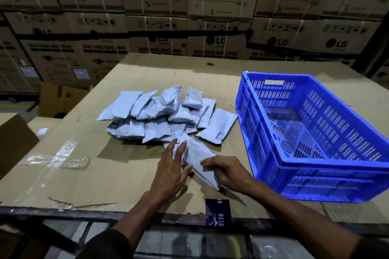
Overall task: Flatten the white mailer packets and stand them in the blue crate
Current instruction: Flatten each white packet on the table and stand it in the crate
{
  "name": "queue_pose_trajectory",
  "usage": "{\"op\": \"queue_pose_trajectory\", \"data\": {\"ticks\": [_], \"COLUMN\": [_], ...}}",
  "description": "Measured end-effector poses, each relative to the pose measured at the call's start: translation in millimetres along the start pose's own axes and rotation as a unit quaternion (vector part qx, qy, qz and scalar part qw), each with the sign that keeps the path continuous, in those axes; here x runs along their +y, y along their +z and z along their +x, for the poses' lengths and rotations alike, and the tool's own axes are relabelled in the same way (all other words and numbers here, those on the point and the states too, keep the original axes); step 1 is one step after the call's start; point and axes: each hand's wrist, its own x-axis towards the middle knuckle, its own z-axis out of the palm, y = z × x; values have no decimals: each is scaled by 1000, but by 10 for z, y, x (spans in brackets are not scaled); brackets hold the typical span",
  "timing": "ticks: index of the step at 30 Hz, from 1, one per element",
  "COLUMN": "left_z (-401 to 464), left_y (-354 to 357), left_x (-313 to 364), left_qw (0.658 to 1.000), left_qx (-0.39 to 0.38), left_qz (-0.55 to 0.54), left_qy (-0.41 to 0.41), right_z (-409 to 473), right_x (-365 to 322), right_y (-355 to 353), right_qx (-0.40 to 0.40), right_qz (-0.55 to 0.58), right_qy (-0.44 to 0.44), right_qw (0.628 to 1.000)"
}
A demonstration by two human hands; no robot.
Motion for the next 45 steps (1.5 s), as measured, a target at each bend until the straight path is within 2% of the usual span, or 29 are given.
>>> {"op": "queue_pose_trajectory", "data": {"ticks": [2,6,8,10,11,16,19,27,32,34,37,39,41,43,45], "left_z": [-57,-198,-251,-304,-322,-195,-115,-115,-134,-158,-123,-34,64,189,321], "left_y": [13,127,222,293,313,321,343,399,308,287,291,294,271,205,126], "left_x": [-21,-81,-143,-183,-186,-61,-64,-104,-129,-161,-166,-65,67,124,136], "left_qw": [997,987,983,977,973,972,972,969,975,982,991,993,992,988,984], "left_qx": [-11,-60,-91,-116,-126,-122,-130,-156,-174,-143,-68,-19,-5,-12,-30], "left_qz": [67,137,149,175,189,195,189,188,130,97,83,88,101,124,149], "left_qy": [34,66,54,47,44,39,47,21,36,75,77,71,79,90,87], "right_z": [72,162,148,106,83,-125,-228,-207,-265,-218,-130,-106,-92,-79,-87], "right_x": [9,122,201,252,245,221,255,270,277,280,192,117,17,-72,-86], "right_y": [-66,-141,-92,36,113,461,538,503,512,437,261,192,143,96,63], "right_qx": [-33,-105,-97,-69,-70,-188,-171,-184,-101,-76,-66,-79,-56,-21,-42], "right_qz": [86,82,-27,-166,-201,-274,-298,-290,-298,-231,-99,-81,-88,-109,-155], "right_qy": [85,164,157,85,67,124,122,128,97,108,126,116,88,11,-75], "right_qw": [992,977,982,980,975,935,931,931,944,964,985,987,991,994,984]}}
